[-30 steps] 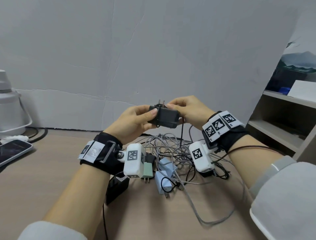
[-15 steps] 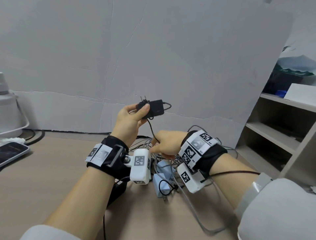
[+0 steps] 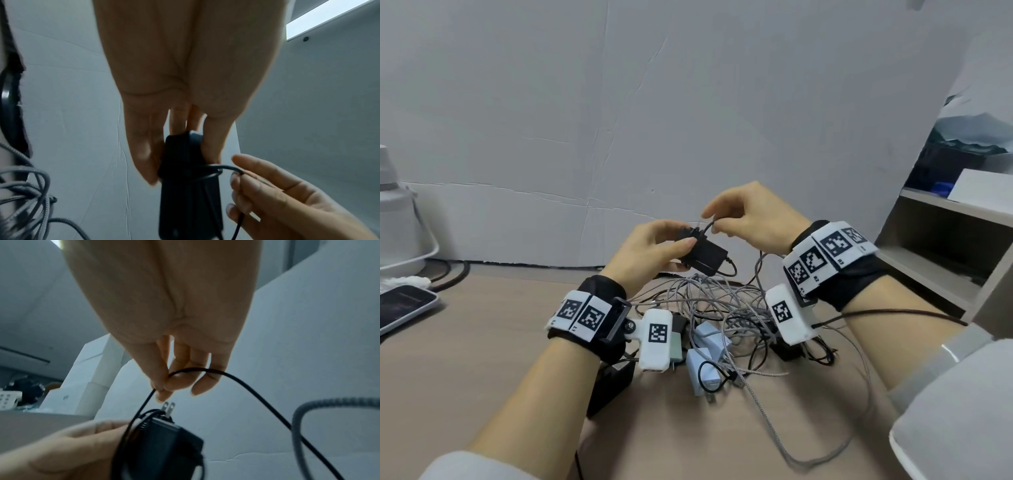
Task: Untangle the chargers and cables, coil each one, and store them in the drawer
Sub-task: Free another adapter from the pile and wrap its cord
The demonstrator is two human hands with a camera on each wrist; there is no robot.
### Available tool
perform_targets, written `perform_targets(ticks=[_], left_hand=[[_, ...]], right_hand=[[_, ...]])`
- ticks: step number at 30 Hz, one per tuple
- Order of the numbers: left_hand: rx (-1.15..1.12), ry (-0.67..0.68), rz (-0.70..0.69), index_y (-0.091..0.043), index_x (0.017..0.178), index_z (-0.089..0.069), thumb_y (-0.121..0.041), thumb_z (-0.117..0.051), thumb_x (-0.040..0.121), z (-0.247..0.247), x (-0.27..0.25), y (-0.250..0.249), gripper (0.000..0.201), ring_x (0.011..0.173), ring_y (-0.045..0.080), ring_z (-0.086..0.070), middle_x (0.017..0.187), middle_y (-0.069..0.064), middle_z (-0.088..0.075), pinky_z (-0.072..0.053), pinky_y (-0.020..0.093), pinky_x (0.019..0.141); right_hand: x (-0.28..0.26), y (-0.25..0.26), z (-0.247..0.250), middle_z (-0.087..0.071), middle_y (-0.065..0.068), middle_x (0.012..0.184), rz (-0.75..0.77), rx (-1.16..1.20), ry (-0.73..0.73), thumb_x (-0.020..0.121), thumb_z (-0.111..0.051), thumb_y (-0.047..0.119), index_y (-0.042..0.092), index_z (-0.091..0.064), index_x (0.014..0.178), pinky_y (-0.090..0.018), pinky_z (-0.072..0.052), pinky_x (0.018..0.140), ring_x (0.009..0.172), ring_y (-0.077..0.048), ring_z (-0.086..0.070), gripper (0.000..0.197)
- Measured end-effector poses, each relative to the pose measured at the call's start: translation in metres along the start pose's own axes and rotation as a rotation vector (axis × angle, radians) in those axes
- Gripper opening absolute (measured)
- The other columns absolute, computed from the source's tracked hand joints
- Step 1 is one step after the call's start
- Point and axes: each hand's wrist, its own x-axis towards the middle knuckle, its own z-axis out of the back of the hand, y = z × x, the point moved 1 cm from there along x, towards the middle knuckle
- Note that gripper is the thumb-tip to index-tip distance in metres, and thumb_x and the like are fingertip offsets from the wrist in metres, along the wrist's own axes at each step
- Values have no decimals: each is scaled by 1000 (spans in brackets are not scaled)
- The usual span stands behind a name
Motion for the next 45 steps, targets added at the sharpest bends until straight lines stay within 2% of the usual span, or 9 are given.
perform_targets(ticks=[4,11,16,19,22,25,29,36,45], left_hand=[[-24,143,11,-3,123,-65,-8,-61,98,-3,-5,-7,26,106,33,-70,119,15,-71,-61,43,86],[-215,251,83,9,126,-57,-13,-59,92,-1,-6,-12,41,107,32,-68,117,19,-66,-57,46,93],[-267,169,85,9,125,-52,-18,-61,91,0,-2,-13,44,116,33,-64,125,25,-59,-52,42,102],[-315,108,55,15,133,-45,-17,-57,100,-1,2,-13,48,116,32,-63,130,28,-58,-50,42,106],[-363,4,40,8,125,-52,-17,-45,106,-3,4,-13,32,109,30,-60,123,21,-65,-46,40,109],[-407,-88,4,8,128,-49,-21,-46,106,-4,6,-11,36,105,36,-43,119,24,-59,-39,46,112],[-429,-327,-31,10,136,-41,-19,-49,105,1,7,-11,43,115,39,-65,130,30,-59,-53,51,101],[-140,-462,-109,-7,120,-49,-10,-61,99,19,11,-2,24,109,32,-68,120,20,-62,-62,39,84],[329,-73,-103,-7,126,-61,-5,-60,99,18,5,-13,27,108,33,-68,121,15,-67,-59,42,90]], right_hand=[[3,-7,1,-76,0,95,33,-128,-100,92,-68,5,13,-77,101,-4,-44,76,84,-6,-65,15],[6,-26,-6,-75,-2,95,-41,-97,-51,96,-67,18,17,-77,103,-29,-50,88,93,-18,-68,13],[2,-38,-18,-67,-4,86,-61,-209,55,92,-49,-4,14,-70,98,-29,-46,75,86,-27,-62,28],[-2,-36,-31,-73,-1,88,-146,-145,85,102,-48,14,16,-67,96,-35,-54,89,89,-20,-69,20],[-4,-30,-51,-75,0,89,-179,-130,207,104,-51,22,18,-60,128,-31,-55,84,88,-16,-71,26],[-6,-21,-60,-76,4,93,-134,-248,347,100,-58,27,22,-56,137,-29,-52,83,91,-16,-68,38],[-8,-17,-62,-75,2,106,-118,-351,414,97,-62,33,26,-63,129,-26,-43,82,88,-13,-63,33],[-7,-1,-39,-60,15,72,-5,-312,171,100,-57,19,21,-71,119,-21,-40,68,76,-11,-58,24],[5,11,-18,-67,11,85,128,-104,-175,94,-68,13,17,-77,99,-8,-42,76,84,-5,-60,12]])
